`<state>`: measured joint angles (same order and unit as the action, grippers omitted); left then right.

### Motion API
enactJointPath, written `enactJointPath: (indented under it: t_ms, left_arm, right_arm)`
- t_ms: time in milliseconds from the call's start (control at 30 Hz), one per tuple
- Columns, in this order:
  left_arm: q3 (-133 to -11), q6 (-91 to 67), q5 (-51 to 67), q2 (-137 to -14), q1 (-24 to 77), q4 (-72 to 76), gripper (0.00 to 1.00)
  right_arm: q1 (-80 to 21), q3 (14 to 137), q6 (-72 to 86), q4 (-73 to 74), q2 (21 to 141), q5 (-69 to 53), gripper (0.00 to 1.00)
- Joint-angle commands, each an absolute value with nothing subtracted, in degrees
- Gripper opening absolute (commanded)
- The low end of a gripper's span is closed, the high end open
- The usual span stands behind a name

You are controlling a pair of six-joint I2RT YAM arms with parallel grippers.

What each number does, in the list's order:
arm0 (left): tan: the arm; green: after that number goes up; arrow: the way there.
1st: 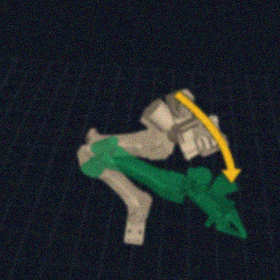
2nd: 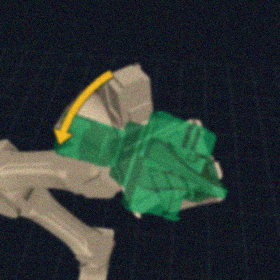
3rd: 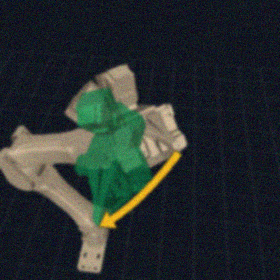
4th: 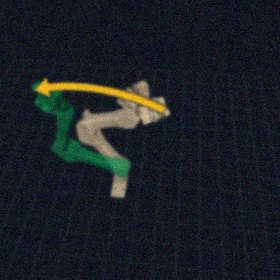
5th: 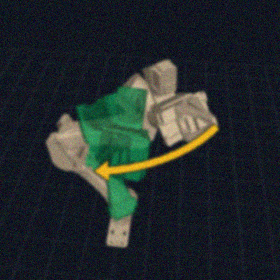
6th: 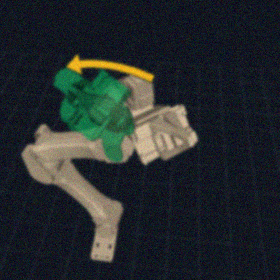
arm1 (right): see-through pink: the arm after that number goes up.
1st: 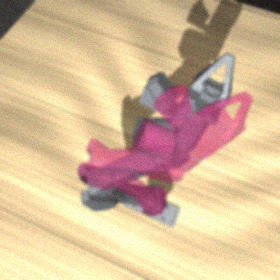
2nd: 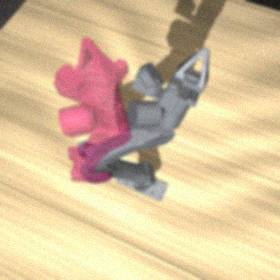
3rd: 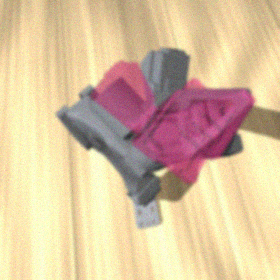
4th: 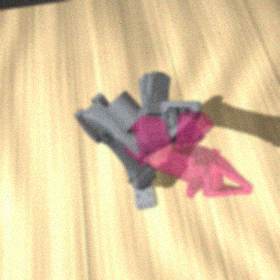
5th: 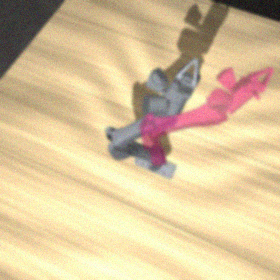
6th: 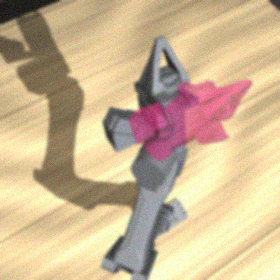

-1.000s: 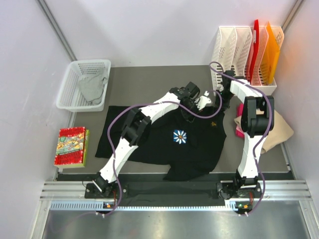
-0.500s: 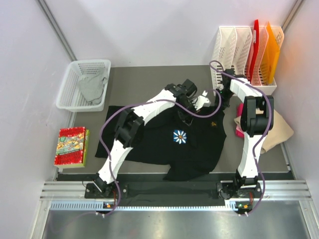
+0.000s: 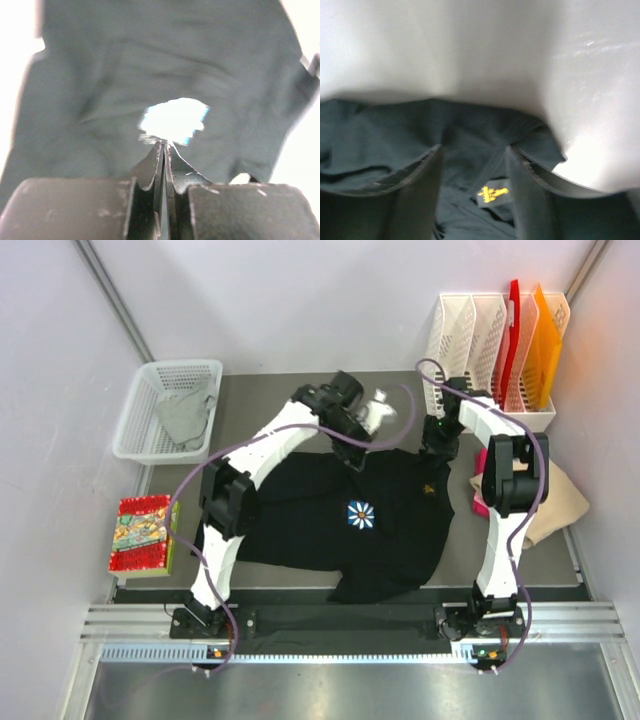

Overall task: Fold and stack the t-shirts
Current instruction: Fold the flattened tshirt in 1/3 of the way

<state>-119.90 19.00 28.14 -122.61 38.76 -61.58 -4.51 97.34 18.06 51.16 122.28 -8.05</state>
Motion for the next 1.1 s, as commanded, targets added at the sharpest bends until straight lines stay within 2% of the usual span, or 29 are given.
enactJointPath:
  t_ms: [0, 100, 200, 333, 467, 700, 1067]
  left_arm:
    - [-123.31, 8.97, 24.62, -125.59, 26.82, -54.67, 0.08]
    - [-120.07, 11.07, 20.49, -126.12, 23.12, -56.24, 0.08]
    - [-114.98, 13.44, 17.41, -126.21, 21.10, -58.96, 0.08]
    - [-104.35, 15.11, 15.56, -123.23, 19.86, -56.18, 0.08]
    - [-96.17, 15.47, 14.50, -119.45, 19.78, -53.61, 0.08]
    - [-93.95, 15.21, 14.59, -117.51, 19.60, -53.44, 0.08]
    - [-95.27, 14.33, 15.99, -117.25, 19.51, -53.96, 0.08]
  right_arm:
    - [-7.99, 93.62, 16.18, 43.87, 110.16, -10.79, 0.59]
    - [-10.36, 91.50, 15.30, 42.02, 106.45, -15.88, 0.66]
    - [-13.26, 91.67, 14.42, 42.19, 105.73, -19.93, 0.67]
    - [-15.29, 89.92, 15.47, 38.86, 106.52, -26.62, 0.58]
    - [-15.82, 89.30, 15.82, 37.97, 111.52, -31.55, 0.55]
    - [-15.82, 87.63, 16.08, 35.78, 116.28, -33.57, 0.50]
    - [-15.82, 83.06, 14.77, 35.15, 115.93, -32.08, 0.50]
